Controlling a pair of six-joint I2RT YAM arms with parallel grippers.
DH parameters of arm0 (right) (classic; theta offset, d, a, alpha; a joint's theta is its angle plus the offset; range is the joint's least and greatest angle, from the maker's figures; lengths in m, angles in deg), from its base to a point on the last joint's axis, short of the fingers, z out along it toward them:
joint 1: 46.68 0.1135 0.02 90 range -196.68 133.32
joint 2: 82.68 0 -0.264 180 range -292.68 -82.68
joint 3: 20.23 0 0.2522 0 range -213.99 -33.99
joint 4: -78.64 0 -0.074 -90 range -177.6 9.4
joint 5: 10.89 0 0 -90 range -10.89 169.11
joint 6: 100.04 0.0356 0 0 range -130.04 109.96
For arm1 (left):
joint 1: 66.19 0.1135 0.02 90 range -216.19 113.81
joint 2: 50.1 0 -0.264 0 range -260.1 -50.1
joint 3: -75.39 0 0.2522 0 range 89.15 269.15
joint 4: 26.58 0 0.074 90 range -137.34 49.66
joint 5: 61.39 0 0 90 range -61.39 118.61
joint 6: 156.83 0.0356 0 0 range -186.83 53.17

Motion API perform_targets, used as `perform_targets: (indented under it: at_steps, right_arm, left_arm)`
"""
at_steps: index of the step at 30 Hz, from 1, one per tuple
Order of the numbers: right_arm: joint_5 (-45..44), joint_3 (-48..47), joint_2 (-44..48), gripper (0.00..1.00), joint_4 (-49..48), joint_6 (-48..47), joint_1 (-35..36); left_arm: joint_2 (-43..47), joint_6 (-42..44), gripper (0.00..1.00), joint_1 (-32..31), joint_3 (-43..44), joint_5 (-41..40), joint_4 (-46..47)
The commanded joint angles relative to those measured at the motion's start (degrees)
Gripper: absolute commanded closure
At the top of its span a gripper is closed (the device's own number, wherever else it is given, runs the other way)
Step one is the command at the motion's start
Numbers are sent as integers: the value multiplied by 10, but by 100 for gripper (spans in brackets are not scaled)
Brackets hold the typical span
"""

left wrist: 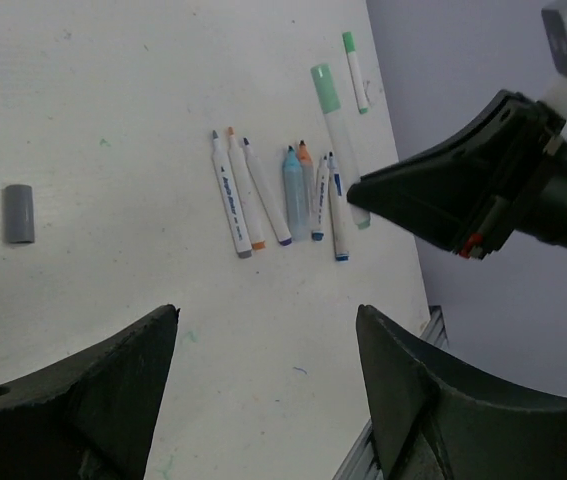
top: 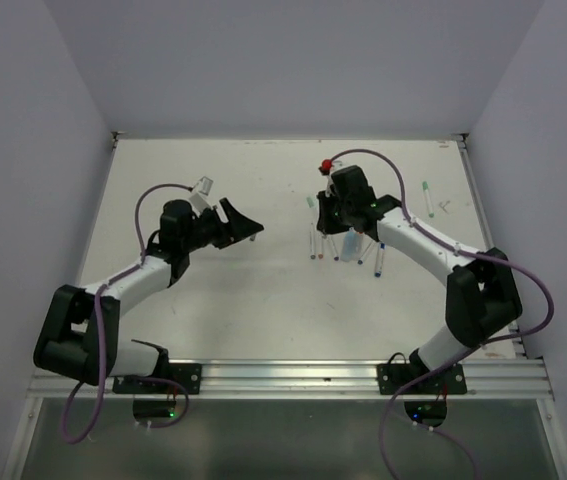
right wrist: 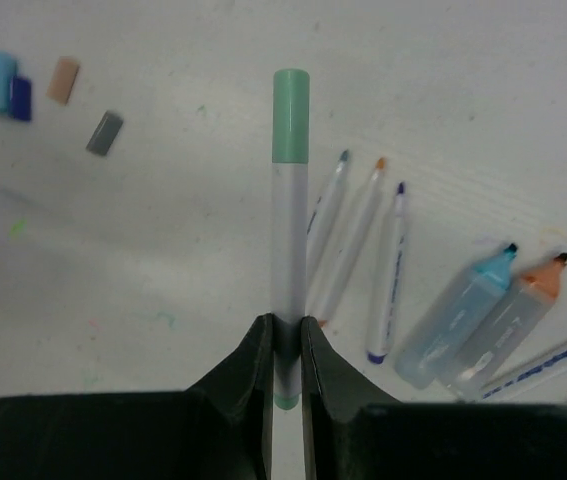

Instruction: Open the pen caps

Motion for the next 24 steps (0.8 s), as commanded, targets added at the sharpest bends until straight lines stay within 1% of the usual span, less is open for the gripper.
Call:
perform_targets:
  at_steps: [1,3,5,8,10,15,20,24]
  right_arm:
    - [77,41,34,100,-38,8,33]
    - [91,61,38,100,-50,15,49]
    - [112,74,38,100,-60,27,59]
    - [117,88,45,100,-73,33,82]
    - [119,87,51,100,-80,36,91]
    - [133,79,56,100,-84,39,112]
    - [152,80,56,100,-97,50,119]
    - [150,79,59,100,-95,48,129]
  left_arm:
    - [-32,-85,24,-4,-5,61,102]
    - [-48,-113,25,-5,-15,73,135]
    - [-57,-130,24,-9,-21,75,149]
    - [-75,-140,25,-15,-22,74,160]
    - [-88,-152,25,-19,-25,76,175]
    - [-114,-162,25,-29,-19,75,180]
    - [-140,-185,29,-30,-15,85,193]
    - [-157,-206,30,-30,-15,86,217]
